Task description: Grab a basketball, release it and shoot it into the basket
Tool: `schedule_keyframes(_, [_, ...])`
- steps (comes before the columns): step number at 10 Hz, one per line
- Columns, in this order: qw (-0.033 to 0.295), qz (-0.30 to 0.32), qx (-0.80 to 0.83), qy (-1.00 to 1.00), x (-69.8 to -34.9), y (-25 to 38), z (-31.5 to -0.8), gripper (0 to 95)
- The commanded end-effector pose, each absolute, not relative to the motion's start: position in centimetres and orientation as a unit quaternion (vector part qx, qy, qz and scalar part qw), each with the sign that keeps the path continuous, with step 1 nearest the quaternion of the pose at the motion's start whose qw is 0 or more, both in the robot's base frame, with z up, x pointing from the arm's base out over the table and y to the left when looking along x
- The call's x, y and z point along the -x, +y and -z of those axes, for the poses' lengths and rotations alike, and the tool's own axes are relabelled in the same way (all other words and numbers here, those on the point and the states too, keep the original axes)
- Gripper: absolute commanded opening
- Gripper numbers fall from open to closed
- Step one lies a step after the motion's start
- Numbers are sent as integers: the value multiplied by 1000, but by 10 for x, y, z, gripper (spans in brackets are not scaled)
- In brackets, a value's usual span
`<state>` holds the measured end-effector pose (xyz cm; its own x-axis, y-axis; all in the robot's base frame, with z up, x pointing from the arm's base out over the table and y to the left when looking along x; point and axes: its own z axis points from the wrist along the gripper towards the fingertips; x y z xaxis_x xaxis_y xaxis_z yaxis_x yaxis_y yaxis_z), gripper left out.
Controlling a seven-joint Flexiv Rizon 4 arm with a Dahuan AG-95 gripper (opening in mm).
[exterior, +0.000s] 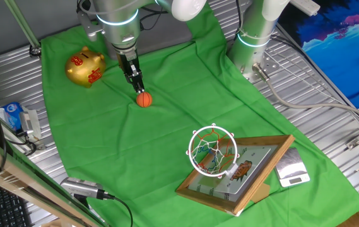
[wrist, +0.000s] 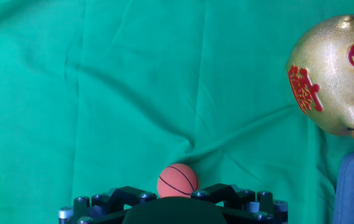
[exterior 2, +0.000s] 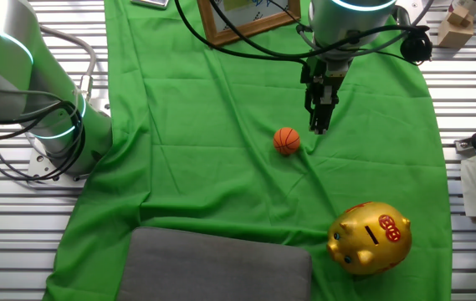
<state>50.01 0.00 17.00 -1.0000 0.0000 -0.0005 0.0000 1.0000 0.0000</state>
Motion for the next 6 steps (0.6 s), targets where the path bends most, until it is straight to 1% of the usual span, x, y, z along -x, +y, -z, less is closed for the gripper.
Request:
schedule_keyframes(1, [2,-6,16,1000,-500,0,-170,0])
schedule_keyframes(6, [2,-6,16,1000,-500,0,-170,0])
